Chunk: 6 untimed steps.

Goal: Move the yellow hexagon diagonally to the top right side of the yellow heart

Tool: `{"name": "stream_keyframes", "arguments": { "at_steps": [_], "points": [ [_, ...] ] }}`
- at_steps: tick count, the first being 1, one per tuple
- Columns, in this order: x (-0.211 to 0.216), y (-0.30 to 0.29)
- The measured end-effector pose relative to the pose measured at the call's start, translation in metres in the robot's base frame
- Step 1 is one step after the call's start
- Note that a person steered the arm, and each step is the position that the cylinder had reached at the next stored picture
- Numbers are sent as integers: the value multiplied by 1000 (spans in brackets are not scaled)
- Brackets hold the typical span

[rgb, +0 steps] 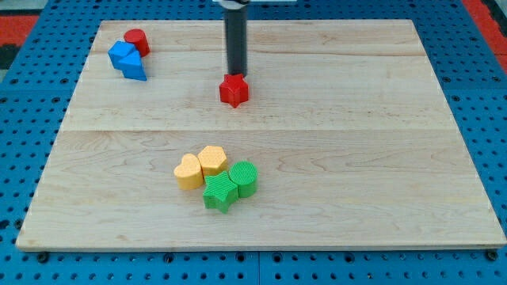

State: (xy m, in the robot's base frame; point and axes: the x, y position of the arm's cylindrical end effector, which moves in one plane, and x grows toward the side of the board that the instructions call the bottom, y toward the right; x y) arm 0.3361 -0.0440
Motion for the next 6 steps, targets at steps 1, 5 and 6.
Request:
{"name": "stream_keyframes", "arguments": {
  "at_steps": [1, 5, 6],
  "points": [
    [62, 3],
    [224, -114],
    [234, -79]
  ]
}}
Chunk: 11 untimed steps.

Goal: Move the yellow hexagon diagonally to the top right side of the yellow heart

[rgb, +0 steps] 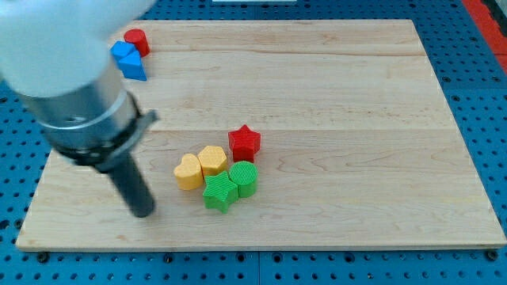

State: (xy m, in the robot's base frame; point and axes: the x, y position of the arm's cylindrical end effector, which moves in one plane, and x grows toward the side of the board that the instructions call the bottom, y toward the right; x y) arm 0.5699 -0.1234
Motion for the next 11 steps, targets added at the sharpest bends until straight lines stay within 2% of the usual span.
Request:
{"name": "stream_keyframes", "arguments": {
  "at_steps": [2, 3, 4, 5, 6, 7, 8, 10, 11],
  "points": [
    [-45, 48],
    [-17, 59],
    [-21, 67],
    [-56, 47],
    [-77, 62],
    [-38, 66],
    [-31, 96],
    [-91, 83],
    [-104, 111]
  ]
}}
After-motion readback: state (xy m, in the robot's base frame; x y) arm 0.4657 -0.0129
